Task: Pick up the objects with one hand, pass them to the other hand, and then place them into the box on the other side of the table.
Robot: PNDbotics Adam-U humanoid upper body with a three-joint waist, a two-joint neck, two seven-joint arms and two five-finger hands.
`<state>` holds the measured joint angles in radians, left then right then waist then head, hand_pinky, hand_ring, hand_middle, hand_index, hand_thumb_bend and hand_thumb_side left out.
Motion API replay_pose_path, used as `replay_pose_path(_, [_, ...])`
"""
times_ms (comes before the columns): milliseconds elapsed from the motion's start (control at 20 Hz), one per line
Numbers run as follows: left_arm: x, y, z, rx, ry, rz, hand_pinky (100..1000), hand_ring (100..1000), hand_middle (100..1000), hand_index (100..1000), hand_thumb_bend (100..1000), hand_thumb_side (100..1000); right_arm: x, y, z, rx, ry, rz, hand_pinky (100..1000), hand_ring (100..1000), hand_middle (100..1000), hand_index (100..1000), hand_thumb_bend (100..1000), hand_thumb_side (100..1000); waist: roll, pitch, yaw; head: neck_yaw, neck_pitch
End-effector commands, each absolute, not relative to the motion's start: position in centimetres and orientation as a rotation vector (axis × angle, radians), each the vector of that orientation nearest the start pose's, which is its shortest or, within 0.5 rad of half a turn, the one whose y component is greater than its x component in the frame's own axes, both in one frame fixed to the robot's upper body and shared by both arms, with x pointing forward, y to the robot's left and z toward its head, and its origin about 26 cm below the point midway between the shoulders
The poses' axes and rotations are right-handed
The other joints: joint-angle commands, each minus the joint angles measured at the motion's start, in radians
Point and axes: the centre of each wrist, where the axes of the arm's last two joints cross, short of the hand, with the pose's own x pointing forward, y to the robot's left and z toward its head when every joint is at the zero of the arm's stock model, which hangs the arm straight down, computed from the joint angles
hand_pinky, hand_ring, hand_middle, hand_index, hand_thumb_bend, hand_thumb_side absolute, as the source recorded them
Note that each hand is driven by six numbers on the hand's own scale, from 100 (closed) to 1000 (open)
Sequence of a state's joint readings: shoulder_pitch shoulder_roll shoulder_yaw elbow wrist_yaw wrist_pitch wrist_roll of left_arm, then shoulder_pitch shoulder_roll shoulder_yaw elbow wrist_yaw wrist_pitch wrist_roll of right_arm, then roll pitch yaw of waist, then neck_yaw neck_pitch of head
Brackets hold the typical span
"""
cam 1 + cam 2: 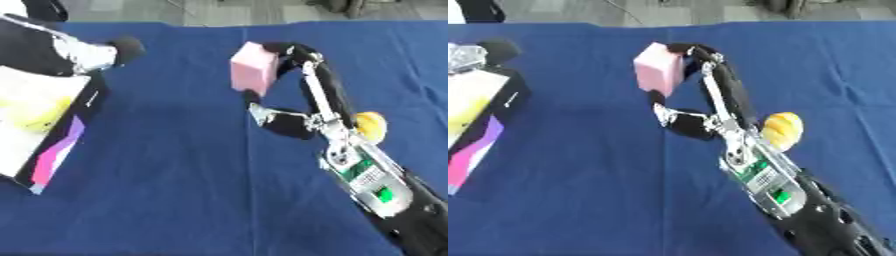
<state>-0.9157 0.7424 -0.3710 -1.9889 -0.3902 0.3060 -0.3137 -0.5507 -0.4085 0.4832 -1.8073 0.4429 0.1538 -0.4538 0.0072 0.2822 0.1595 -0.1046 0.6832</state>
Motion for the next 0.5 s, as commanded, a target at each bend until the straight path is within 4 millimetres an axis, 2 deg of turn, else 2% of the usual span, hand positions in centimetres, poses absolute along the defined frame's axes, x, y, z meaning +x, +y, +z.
replay_pose_path(50, [28.9,17.6,35.8,-1.119,2.827,1.915,826,773,761,832,553,453,32.6,-14.2,18.4,-0.699,-2.406,0.585,770,553,481,654,100,100,0.004,-0.024,0.002,0.013,-0.011])
replay_pose_path(500, [28.6,15.8,35.6,-1.073,2.746,2.108,847,796,783,849,545,445,32.3,-12.8,18.2,-0.800,-2.583,0.621,773,575,500,654,100,100,0.005,-0.027,0.005,0.041,-0.010])
